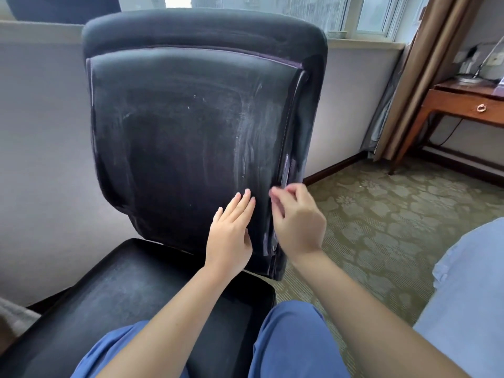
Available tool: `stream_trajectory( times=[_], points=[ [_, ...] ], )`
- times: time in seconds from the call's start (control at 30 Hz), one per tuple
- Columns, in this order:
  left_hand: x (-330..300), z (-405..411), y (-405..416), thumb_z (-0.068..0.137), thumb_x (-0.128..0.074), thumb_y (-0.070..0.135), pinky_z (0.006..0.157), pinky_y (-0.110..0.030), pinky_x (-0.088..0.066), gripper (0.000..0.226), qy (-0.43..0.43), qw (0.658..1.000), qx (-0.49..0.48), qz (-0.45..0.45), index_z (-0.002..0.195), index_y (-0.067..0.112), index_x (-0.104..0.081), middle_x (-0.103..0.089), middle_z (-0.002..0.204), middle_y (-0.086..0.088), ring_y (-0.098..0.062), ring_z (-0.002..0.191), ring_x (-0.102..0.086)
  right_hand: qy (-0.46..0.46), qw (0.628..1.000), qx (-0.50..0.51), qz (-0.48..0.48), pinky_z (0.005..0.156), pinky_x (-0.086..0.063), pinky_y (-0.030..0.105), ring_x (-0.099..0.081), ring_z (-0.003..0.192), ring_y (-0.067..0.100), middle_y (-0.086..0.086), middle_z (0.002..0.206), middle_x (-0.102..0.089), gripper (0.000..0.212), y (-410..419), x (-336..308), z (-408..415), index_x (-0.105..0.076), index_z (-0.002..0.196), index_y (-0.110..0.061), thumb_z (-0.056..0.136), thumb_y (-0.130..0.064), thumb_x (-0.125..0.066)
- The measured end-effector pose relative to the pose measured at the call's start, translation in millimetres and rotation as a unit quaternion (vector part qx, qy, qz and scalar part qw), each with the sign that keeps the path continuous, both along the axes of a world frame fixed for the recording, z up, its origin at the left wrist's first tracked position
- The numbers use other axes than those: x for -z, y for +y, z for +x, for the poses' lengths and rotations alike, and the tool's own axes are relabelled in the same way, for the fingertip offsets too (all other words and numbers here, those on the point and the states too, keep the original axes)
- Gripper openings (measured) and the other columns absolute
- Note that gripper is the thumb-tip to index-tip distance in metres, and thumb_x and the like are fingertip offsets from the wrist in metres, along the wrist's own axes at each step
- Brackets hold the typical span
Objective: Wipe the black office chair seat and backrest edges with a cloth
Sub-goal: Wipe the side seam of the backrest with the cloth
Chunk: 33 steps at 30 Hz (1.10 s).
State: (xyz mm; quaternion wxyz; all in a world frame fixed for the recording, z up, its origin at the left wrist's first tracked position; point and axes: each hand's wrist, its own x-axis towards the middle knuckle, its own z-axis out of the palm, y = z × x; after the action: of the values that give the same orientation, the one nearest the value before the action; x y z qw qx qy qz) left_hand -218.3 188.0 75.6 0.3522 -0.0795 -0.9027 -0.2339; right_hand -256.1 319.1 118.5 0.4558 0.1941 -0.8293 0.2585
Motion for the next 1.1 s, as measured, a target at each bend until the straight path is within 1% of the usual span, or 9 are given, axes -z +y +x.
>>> stream_trajectory(
  times=[0.07,0.17,0.27,0.4,0.53,0.67,0.77,0.93,1.1],
  points=[
    [-4,-1,0,0.065,-0.061,-0.018,0.098,-0.056,-0.044,0.064,0.023,1.000,-0.009,-0.016,0.126,0.000,-0.058,-0.053,0.137,-0.011,-0.032,0.127,-0.050,-0.014,1.000,-0.003,0.021,0.042,-0.044,0.022,-0.061,0.064,0.019,0.002,0.081,-0.062,0.010,5,28,10,-0.072,0.084,-0.016,0.075,-0.012,-0.075],
    [-9,0,-2,0.068,-0.059,-0.013,0.093,-0.055,-0.048,0.054,0.046,0.998,-0.017,-0.037,0.120,-0.001,-0.062,-0.060,0.130,-0.012,-0.032,0.119,-0.057,-0.023,0.998,-0.014,0.050,0.040,-0.043,0.022,-0.062,0.061,0.019,0.000,0.079,-0.062,0.008,10,46,18,-0.073,0.080,-0.017,0.072,-0.016,-0.071],
    [-11,1,-1,0.065,-0.070,-0.015,0.098,-0.054,-0.045,0.062,0.035,0.999,-0.011,-0.028,0.124,-0.001,-0.059,-0.054,0.137,-0.012,-0.029,0.123,-0.051,0.011,0.999,-0.019,0.033,0.045,-0.040,0.020,-0.060,0.063,0.017,0.000,0.080,-0.062,0.006,9,14,9,-0.073,0.083,-0.017,0.080,-0.018,-0.067],
    [-12,0,4,0.066,-0.073,-0.013,0.100,-0.054,-0.044,0.075,0.003,0.999,0.020,-0.027,0.135,0.000,-0.048,-0.037,0.150,-0.009,-0.026,0.138,-0.033,0.030,0.999,-0.018,-0.012,0.050,-0.037,0.014,-0.061,0.067,0.015,0.000,0.081,-0.063,0.005,4,-33,-9,-0.073,0.087,-0.015,0.083,-0.017,-0.071],
    [-8,-3,5,0.065,-0.069,-0.015,0.100,-0.055,-0.043,0.081,-0.010,0.999,0.034,-0.019,0.139,0.001,-0.042,-0.034,0.152,-0.006,-0.023,0.141,-0.026,0.019,0.999,-0.039,0.014,0.050,-0.042,0.017,-0.060,0.068,0.016,0.002,0.085,-0.061,0.013,8,1,-4,-0.072,0.090,-0.014,0.087,-0.021,-0.061],
    [-11,-3,4,0.066,-0.069,-0.016,0.103,-0.054,-0.040,0.072,0.011,0.999,0.022,-0.037,0.133,0.000,-0.050,-0.043,0.147,-0.009,-0.027,0.137,-0.034,0.005,0.997,-0.052,0.062,0.041,-0.048,0.025,-0.062,0.067,0.018,0.001,0.085,-0.063,0.019,16,47,9,-0.073,0.089,-0.016,0.085,-0.023,-0.056],
    [-12,-3,3,0.068,-0.067,-0.016,0.104,-0.053,-0.038,0.066,0.024,0.999,0.012,-0.045,0.131,0.000,-0.053,-0.045,0.145,-0.010,-0.029,0.135,-0.038,0.032,0.997,-0.052,0.040,0.044,-0.047,0.024,-0.061,0.067,0.017,0.002,0.083,-0.063,0.014,13,22,5,-0.073,0.089,-0.015,0.086,-0.021,-0.061],
    [-5,-3,6,0.067,-0.068,-0.016,0.101,-0.055,-0.043,0.075,0.007,0.999,0.019,-0.031,0.137,0.001,-0.046,-0.038,0.150,-0.008,-0.026,0.139,-0.028,0.044,0.998,-0.030,-0.020,0.047,-0.046,0.022,-0.061,0.070,0.018,0.003,0.084,-0.062,0.012,6,-22,-13,-0.073,0.091,-0.014,0.088,-0.021,-0.063],
    [0,0,9,0.067,-0.068,-0.014,0.099,-0.052,-0.046,0.080,-0.013,0.999,0.032,-0.012,0.140,0.002,-0.042,-0.034,0.151,-0.005,-0.020,0.141,-0.022,0.047,0.995,-0.034,0.083,0.043,-0.044,0.022,-0.062,0.066,0.018,0.004,0.086,-0.065,0.018,17,50,2,-0.074,0.093,-0.016,0.085,-0.018,-0.059]
  ],
)
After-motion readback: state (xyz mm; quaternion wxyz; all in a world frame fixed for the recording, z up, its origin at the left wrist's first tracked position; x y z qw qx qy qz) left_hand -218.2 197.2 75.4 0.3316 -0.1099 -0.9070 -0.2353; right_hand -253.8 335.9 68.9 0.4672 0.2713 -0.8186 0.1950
